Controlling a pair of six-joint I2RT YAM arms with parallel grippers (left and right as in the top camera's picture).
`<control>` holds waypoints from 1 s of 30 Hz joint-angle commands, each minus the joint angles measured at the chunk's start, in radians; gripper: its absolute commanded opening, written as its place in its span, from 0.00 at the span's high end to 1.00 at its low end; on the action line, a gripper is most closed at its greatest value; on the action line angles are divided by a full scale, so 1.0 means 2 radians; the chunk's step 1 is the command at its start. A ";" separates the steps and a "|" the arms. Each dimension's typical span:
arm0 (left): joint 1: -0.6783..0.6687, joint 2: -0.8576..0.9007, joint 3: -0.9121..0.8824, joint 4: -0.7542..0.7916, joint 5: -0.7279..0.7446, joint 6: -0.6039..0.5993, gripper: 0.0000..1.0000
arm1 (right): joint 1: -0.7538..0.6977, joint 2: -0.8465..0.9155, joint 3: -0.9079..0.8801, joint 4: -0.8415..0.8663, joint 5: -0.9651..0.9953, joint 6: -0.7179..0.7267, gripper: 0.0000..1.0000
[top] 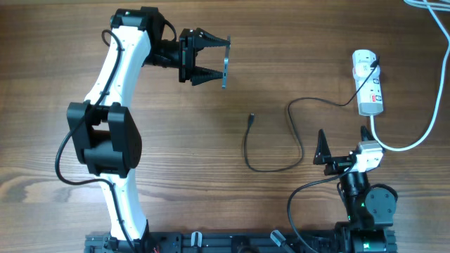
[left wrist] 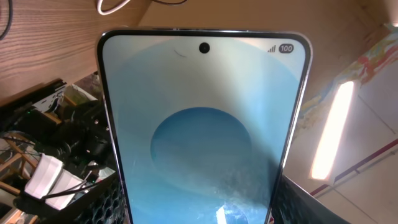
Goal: Plug charger to phone and switch on socket
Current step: 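Move the right gripper over the black cable's plug end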
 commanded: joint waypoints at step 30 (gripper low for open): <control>0.002 -0.016 0.011 -0.002 0.028 -0.001 0.36 | -0.001 0.005 0.048 0.121 -0.232 0.469 0.00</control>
